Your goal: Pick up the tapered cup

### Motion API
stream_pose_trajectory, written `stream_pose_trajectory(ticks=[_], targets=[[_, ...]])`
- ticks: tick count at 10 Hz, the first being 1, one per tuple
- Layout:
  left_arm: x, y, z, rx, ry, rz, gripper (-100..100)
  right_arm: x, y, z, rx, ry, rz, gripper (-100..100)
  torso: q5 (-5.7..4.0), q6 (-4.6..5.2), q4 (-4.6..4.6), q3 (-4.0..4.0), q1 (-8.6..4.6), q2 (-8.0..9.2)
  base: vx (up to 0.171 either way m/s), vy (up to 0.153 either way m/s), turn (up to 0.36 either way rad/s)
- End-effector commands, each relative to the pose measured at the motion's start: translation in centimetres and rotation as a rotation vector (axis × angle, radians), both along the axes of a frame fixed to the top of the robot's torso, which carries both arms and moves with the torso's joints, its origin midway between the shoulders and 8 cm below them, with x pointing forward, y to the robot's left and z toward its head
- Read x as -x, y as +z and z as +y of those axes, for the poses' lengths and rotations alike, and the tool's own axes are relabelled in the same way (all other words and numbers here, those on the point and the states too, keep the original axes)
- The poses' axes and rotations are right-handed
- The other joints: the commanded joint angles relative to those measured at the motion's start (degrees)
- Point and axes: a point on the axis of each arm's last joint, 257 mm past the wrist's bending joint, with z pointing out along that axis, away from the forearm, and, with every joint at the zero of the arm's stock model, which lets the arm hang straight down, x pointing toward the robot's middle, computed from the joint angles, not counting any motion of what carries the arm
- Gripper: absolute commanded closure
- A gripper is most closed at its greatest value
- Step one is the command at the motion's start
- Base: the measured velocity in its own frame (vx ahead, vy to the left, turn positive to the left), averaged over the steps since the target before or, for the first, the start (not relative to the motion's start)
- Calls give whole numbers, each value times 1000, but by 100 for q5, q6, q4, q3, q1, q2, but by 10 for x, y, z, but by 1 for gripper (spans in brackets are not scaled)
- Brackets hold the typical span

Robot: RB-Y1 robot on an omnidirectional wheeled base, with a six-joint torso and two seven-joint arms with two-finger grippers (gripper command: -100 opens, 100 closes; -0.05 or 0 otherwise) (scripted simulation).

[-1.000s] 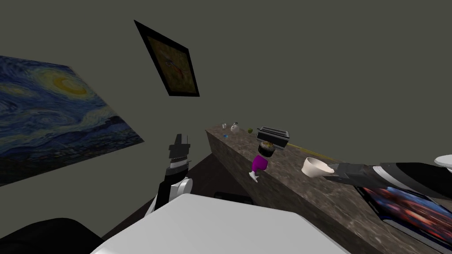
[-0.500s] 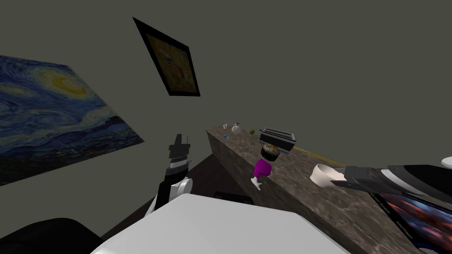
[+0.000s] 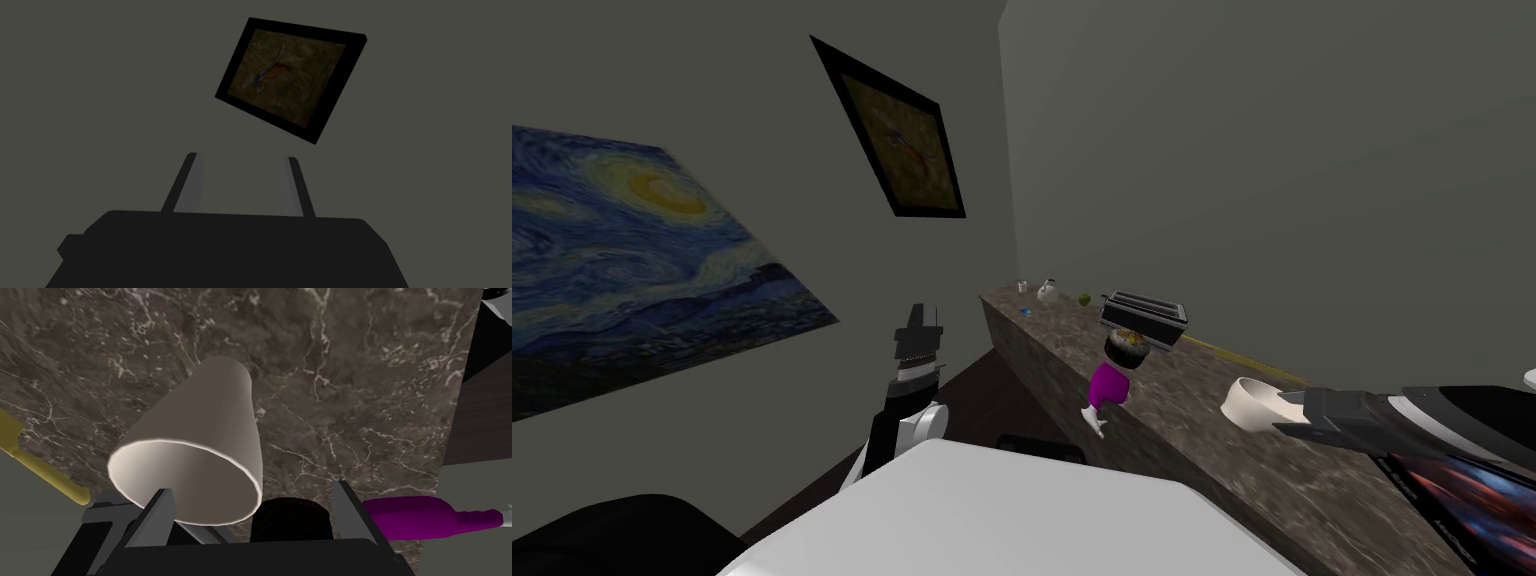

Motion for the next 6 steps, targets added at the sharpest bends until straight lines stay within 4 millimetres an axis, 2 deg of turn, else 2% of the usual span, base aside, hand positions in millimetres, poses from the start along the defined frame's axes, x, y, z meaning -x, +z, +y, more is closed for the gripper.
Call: stream_pose_trajectory(ticks=[1, 3, 5, 6], targets=[[0, 0, 0, 0, 0, 0, 0, -2, -6, 12, -1, 32, 4, -100, 0, 0, 0, 0, 0, 0, 65, -21, -238], [0, 0, 0, 0, 0, 0, 0, -3, -11, 24, -1, 64, 6, -100, 3, 3, -3, -8, 15, -14, 53, 59, -192], [0, 0, 0, 0, 0, 0, 0, 3, -14, 18, 33, 95, 30, -100, 5, -1, -2, -5, 12, -8, 6, 7, -21], [0, 0, 0, 0, 0, 0, 0, 0, -13, 21, 18, 82, 19, -100, 1, -2, 0, 0, 0, 0, -3, -4, 11]])
